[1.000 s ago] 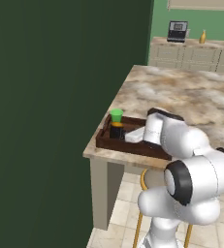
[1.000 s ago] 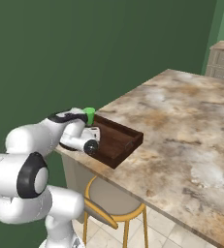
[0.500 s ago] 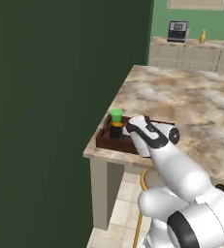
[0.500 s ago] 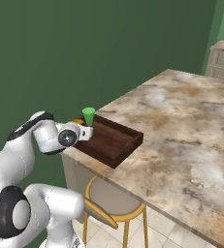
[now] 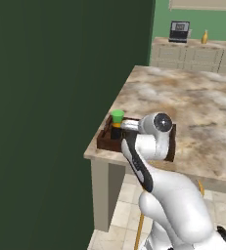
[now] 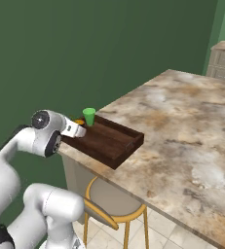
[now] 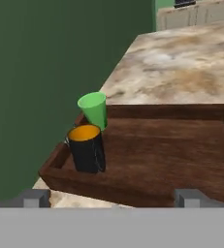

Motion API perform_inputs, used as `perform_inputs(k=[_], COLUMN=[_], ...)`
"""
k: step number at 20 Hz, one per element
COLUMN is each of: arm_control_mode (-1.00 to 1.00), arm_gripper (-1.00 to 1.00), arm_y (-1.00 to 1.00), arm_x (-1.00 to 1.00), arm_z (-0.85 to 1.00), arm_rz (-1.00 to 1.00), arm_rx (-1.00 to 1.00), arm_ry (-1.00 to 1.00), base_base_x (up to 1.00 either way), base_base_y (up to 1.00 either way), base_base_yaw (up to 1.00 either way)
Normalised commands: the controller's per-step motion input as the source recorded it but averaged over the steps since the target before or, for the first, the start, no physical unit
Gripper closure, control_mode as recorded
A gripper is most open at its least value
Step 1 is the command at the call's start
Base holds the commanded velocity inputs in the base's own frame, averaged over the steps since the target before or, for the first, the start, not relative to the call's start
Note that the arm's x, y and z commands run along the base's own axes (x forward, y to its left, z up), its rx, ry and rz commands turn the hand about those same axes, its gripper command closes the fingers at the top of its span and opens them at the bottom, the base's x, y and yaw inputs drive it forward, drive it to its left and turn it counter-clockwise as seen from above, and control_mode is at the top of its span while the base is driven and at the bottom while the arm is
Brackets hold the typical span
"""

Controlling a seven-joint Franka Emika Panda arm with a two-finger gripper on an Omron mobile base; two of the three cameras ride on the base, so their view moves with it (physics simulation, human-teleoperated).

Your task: There is a tray on the dining counter. Grab the cup, mug, and pitcher and place them on the tray. The pitcher may be placed next to the tray if it cannot fit the tray.

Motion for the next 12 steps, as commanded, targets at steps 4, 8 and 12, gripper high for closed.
perform_inputs(k=[4, 8, 12], arm_control_mode=[-1.00, -1.00, -1.00], arm_gripper=[-1.00, -1.00, -1.00], arm_y=[-0.08, -0.29, -0.24], arm_x=[-0.12, -0.18, -0.34], arm_z=[0.87, 0.74, 0.45], arm_rz=[-0.21, -0.15, -0.02], arm_rx=[0.02, 0.00, 0.00], arm_ry=[0.31, 0.26, 0.15], base_base_x=[0.00, 0.00, 0.00], base_base_y=[0.00, 0.00, 0.00], base_base_yaw=[0.00, 0.00, 0.00])
